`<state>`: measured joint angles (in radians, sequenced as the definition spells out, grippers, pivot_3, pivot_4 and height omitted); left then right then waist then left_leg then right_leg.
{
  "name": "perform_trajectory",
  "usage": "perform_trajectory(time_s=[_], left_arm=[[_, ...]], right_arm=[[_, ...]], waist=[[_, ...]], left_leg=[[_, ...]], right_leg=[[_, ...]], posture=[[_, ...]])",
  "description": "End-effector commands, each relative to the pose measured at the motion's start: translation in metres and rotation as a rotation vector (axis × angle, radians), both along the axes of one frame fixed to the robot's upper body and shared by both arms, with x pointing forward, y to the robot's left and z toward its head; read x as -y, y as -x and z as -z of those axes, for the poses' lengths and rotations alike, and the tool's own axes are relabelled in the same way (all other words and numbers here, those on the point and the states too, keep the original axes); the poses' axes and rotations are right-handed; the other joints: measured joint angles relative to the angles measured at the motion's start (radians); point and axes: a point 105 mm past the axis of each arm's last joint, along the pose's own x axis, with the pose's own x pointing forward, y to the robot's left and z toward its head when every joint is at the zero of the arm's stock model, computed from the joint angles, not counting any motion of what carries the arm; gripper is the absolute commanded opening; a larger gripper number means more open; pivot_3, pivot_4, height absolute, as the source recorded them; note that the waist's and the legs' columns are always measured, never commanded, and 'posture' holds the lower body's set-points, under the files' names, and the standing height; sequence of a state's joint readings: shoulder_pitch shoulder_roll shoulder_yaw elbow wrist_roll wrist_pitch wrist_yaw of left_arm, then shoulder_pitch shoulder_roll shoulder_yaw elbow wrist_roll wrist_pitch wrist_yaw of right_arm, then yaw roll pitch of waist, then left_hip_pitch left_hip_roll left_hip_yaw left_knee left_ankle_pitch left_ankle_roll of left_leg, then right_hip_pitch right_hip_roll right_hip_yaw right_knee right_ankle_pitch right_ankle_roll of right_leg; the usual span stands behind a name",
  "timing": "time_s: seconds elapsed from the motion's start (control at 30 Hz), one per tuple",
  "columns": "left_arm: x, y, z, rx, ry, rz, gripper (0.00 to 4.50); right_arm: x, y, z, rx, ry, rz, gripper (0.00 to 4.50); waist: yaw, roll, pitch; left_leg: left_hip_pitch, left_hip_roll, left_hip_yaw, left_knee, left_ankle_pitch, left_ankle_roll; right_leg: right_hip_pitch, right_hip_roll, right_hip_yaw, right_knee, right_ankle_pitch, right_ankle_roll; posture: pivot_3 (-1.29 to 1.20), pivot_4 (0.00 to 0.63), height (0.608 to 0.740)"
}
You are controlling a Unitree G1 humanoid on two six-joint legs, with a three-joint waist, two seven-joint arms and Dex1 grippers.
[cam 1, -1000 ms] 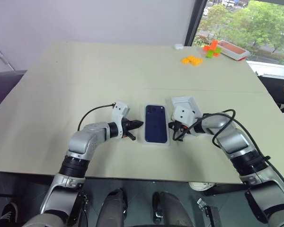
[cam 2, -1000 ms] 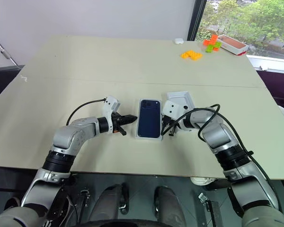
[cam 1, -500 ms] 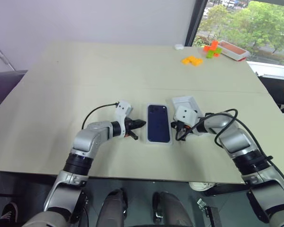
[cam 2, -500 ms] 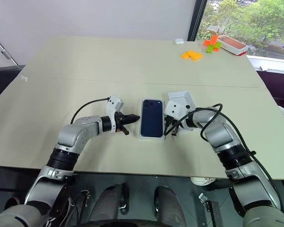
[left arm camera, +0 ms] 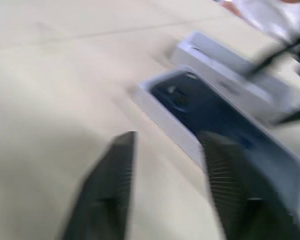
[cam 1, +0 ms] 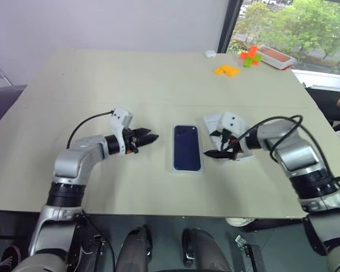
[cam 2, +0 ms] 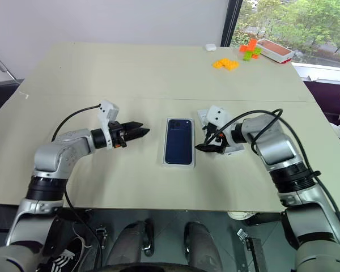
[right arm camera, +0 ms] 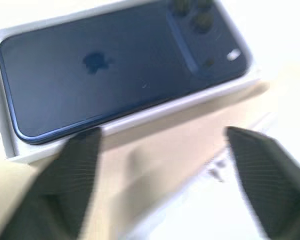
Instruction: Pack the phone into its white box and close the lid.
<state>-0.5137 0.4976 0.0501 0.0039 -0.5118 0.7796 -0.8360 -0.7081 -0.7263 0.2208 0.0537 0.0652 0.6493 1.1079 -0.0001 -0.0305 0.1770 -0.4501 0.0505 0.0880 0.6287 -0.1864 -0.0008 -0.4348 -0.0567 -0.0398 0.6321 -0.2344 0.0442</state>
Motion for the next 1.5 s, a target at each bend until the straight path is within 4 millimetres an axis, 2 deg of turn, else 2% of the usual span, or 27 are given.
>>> perform_trajectory(time_s=[0.03, 0.07, 0.17, 0.23, 0.4, 0.47, 0.57, 0.67, 0.77, 0.83, 1.07, 1.17, 1.37, 1.5], left_arm=[[-0.011, 0.008, -0.025, 0.086, 0.024, 0.019, 4.42], [-0.014, 0.010, -0.025, 0.100, 0.012, 0.021, 4.47], [-0.037, 0.009, -0.026, 0.171, -0.040, -0.050, 4.47], [-0.045, 0.009, -0.028, 0.198, -0.043, -0.078, 4.47], [-0.055, 0.017, -0.036, 0.235, -0.019, -0.061, 4.47], [-0.062, 0.026, -0.042, 0.274, 0.002, -0.039, 4.47], [-0.067, 0.028, -0.044, 0.288, 0.011, -0.059, 4.47], [-0.066, 0.027, -0.044, 0.300, 0.014, -0.074, 4.47], [-0.058, 0.031, -0.049, 0.323, 0.043, -0.056, 4.47], [-0.055, 0.034, -0.049, 0.321, 0.069, -0.043, 4.47], [-0.053, 0.033, -0.040, 0.281, 0.086, -0.051, 4.47], [-0.049, 0.031, -0.039, 0.275, 0.090, -0.053, 4.47], [-0.045, 0.030, -0.034, 0.229, 0.114, -0.069, 4.47], [-0.043, 0.031, -0.035, 0.239, 0.127, -0.078, 4.47]], right_arm=[[-0.001, -0.007, -0.027, 0.054, -0.064, 0.043, 4.27], [0.001, -0.011, -0.029, 0.060, -0.068, 0.075, 4.27], [0.027, -0.023, -0.015, -0.001, -0.010, 0.239, 4.27], [0.024, -0.027, -0.016, -0.048, -0.083, 0.298, 4.27], [0.011, -0.030, -0.017, -0.087, -0.142, 0.346, 4.27], [0.008, -0.034, -0.014, -0.128, -0.220, 0.434, 4.27], [0.007, -0.037, -0.011, -0.100, -0.195, 0.509, 4.27], [0.010, -0.035, -0.007, -0.060, -0.119, 0.542, 4.27], [0.005, -0.028, -0.007, -0.080, -0.115, 0.570, 4.27], [0.003, -0.023, -0.011, -0.138, -0.172, 0.615, 4.27], [-0.001, -0.017, -0.028, -0.216, -0.178, 0.652, 4.27], [0.006, -0.011, -0.014, -0.275, -0.052, 0.686, 4.27], [-0.007, -0.009, -0.008, -0.326, -0.047, 0.650, 4.27], [-0.004, -0.010, 0.001, -0.353, -0.046, 0.689, 4.27]], waist=[[-0.004, 0.000, 0.000], [-0.004, 0.000, 0.000], [-0.011, 0.000, 0.000], [-0.012, 0.000, 0.000], [-0.016, 0.001, 0.000], [-0.018, 0.001, 0.000], [-0.018, 0.001, 0.000], [-0.012, 0.002, 0.001], [-0.014, 0.002, 0.000], [-0.015, 0.002, 0.000], [-0.019, 0.003, 0.001], [-0.015, 0.003, 0.001], [-0.016, 0.003, 0.001], [-0.016, 0.003, 0.001]], left_leg=[[0.000, 0.000, 0.000, 0.000, 0.000, 0.000], [0.000, 0.000, 0.000, 0.000, 0.000, 0.000], [0.000, -0.001, 0.000, 0.000, -0.001, -0.002], [-0.001, -0.001, 0.001, -0.001, -0.002, -0.003], [-0.010, -0.001, 0.001, -0.001, 0.000, -0.001], [-0.010, -0.001, 0.001, -0.001, 0.000, 0.000], [-0.011, -0.001, 0.001, -0.001, 0.000, 0.000], [-0.012, -0.001, 0.001, -0.001, 0.000, 0.000], [-0.011, -0.002, 0.001, 0.000, -0.001, -0.002], [-0.011, -0.002, 0.002, 0.000, -0.001, -0.002], [-0.011, -0.001, 0.002, 0.000, 0.000, 0.000], [-0.011, -0.001, 0.001, 0.001, 0.000, 0.000], [-0.011, -0.001, 0.002, 0.002, 0.000, 0.001], [-0.011, 0.000, 0.001, 0.002, 0.000, 0.001]], right_leg=[[0.000, 0.000, 0.000, 0.000, 0.000, 0.000], [0.000, 0.000, 0.000, 0.000, 0.000, 0.000], [0.000, -0.002, 0.000, 0.000, 0.000, 0.000], [0.000, -0.004, 0.000, -0.001, 0.000, -0.001], [-0.010, -0.004, 0.000, 0.001, 0.000, -0.001], [-0.010, -0.004, 0.000, 0.001, 0.000, -0.001], [-0.011, -0.004, 0.000, 0.001, 0.001, -0.001], [-0.011, -0.004, 0.000, 0.001, 0.000, -0.001], [-0.010, -0.005, 0.000, 0.001, 0.001, -0.001], [-0.010, -0.005, 0.000, 0.001, 0.001, -0.001], [-0.011, -0.003, 0.000, 0.003, 0.001, -0.001], [-0.010, -0.003, -0.001, 0.003, 0.001, -0.001], [-0.010, -0.003, -0.001, 0.002, 0.001, 0.000], [-0.009, 0.000, -0.002, 0.003, 0.001, 0.001]], posture=[[0.00, 0.150, 0.740], [0.00, 0.150, 0.740], [0.00, 0.150, 0.740], [0.00, 0.150, 0.740], [0.00, 0.150, 0.740], [0.00, 0.150, 0.740], [0.00, 0.150, 0.740], [0.00, 0.150, 0.740], [0.00, 0.150, 0.740], [0.00, 0.150, 0.740], [0.00, 0.150, 0.740], [0.00, 0.150, 0.740], [0.00, 0.150, 0.740], [0.00, 0.150, 0.740]])
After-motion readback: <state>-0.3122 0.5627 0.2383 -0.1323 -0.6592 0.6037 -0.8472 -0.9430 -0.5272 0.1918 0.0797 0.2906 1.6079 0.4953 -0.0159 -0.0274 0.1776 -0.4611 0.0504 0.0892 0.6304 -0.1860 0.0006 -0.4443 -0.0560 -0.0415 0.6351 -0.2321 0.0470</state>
